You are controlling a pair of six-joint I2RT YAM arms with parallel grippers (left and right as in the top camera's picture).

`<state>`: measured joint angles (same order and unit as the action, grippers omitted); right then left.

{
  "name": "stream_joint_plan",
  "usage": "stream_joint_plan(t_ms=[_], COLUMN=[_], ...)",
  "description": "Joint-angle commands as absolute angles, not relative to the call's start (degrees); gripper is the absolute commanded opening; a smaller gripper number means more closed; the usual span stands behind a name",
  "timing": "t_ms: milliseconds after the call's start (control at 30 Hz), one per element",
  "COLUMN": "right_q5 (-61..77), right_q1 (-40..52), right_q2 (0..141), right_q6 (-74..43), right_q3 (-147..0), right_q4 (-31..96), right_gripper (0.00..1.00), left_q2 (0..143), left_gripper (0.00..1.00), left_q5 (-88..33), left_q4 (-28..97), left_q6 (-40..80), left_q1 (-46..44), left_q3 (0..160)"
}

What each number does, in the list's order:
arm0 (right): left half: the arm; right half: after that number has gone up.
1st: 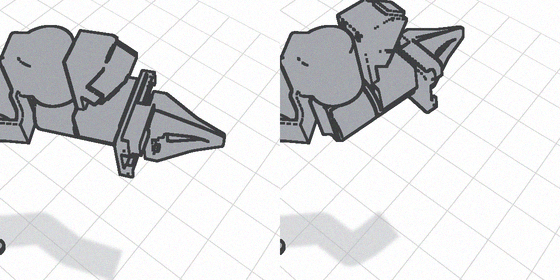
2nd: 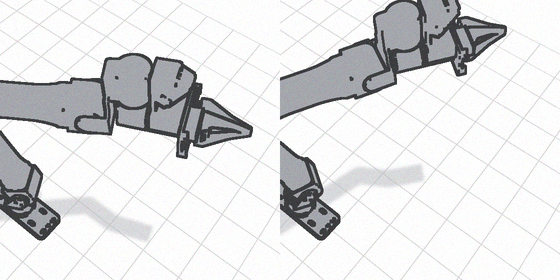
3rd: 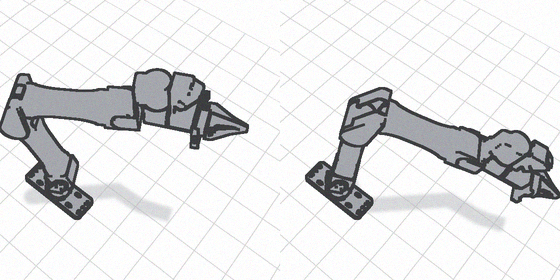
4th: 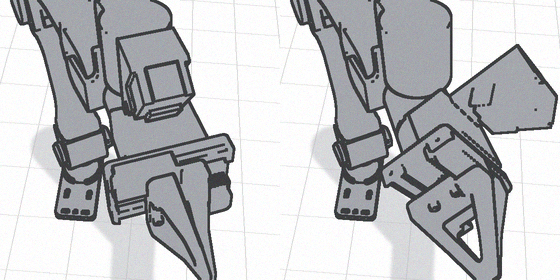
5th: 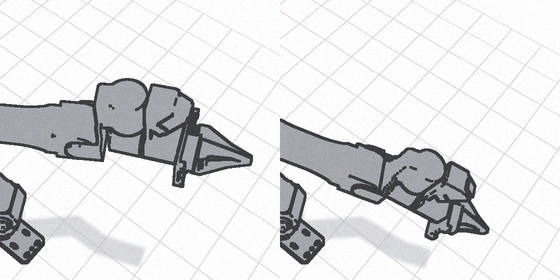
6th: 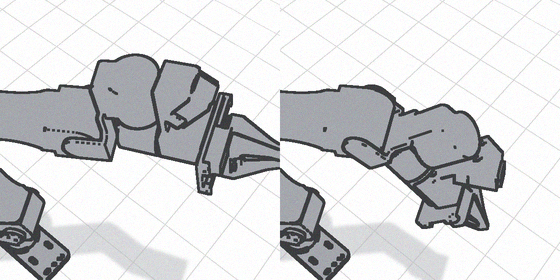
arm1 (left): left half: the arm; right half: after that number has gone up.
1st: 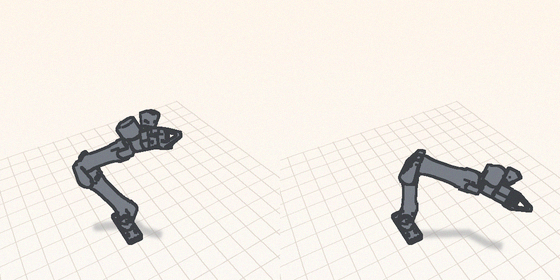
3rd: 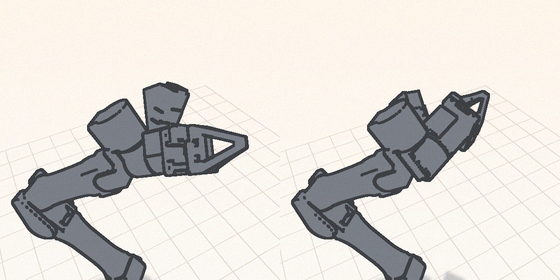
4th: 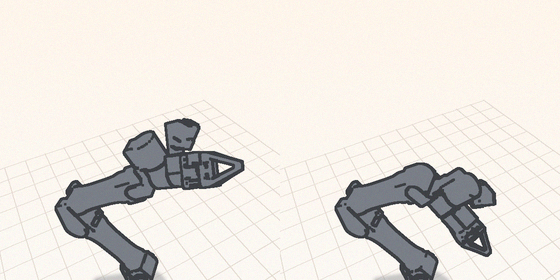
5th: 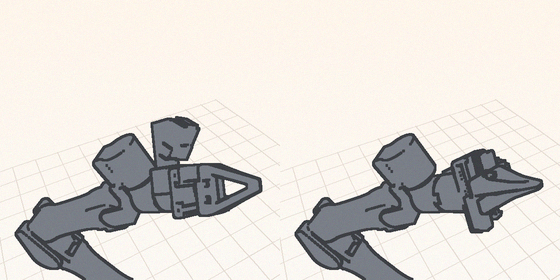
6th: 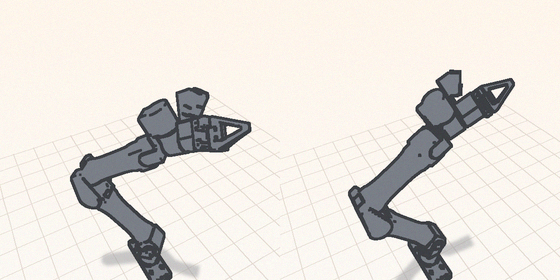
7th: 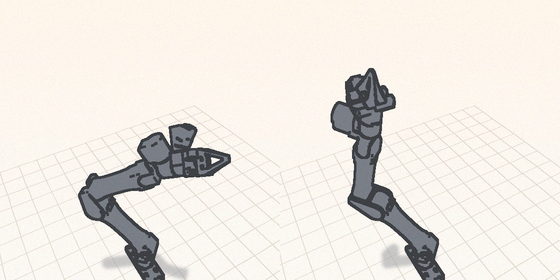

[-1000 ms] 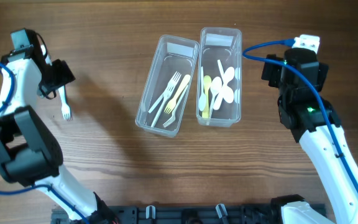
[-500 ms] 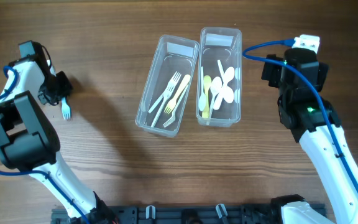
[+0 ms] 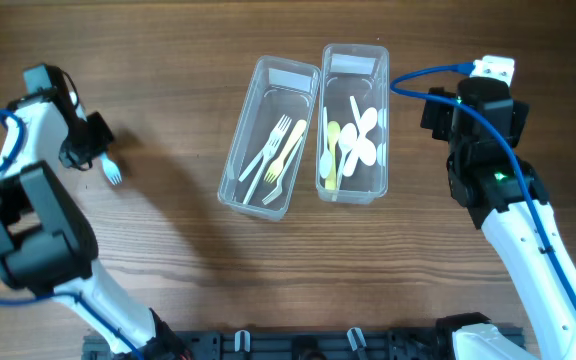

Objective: Pack container
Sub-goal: 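Grasp the last white fork with the left gripper and carry it over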

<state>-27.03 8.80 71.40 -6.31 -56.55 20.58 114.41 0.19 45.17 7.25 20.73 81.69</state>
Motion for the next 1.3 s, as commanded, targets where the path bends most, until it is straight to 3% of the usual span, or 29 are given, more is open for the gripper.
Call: stream_joint_plan(t_ms=[0, 267, 533, 733, 767, 800, 833, 900, 1267], right_q5=[-26.68, -26.68, -26.68, -26.68, -26.70, -26.68, -26.68, -26.68, -26.68], right_q1=[8.75, 8.75, 8.75, 8.75, 8.75, 8.75, 8.75, 8.75, 8.75], right_q2=[71.79, 71.79, 71.79, 71.79, 71.79, 71.79, 71.79, 71.79, 71.79], right_q6=[-6.00, -5.98, -5.98, -5.98, -5.98, -5.98, -6.00, -6.00, -5.98], right_q3=[-57.30, -57.30, -57.30, -57.30, -57.30, -57.30, -57.30, -57.30, -57.30], right_q4=[20.43, 20.40, 20.43, 20.43, 20.43, 20.43, 20.43, 20.43, 20.43], right_gripper=[1.00, 1.00, 1.00, 1.00, 1.00, 1.00, 1.00, 1.00, 1.00], left_q2=[102.43, 87.77, 88.60, 91.07, 91.77, 92.23, 92.62, 92.64, 84.60], left_gripper=[0.04, 0.04, 0.04, 0.04, 0.13, 0.34, 0.64, 0.99, 1.00], left_q5=[-1.06, -10.70, -10.63, -10.00, -10.00, -10.02, -10.00, -10.00, -7.44], left_q4=[45.06, 45.12, 44.97, 44.73, 44.75, 44.75, 44.60, 43.42, 38.54], left_q6=[8.19, 8.19, 8.21, 8.19, 8.19, 8.19, 8.19, 8.16, 8.16], left_q1=[18.26, 2.15, -17.65, -23.44, -23.64, -23.68, -23.68, -23.62, -19.53], left_q3=[81.76, 81.76, 81.76, 81.73, 81.73, 81.76, 81.76, 81.76, 81.76])
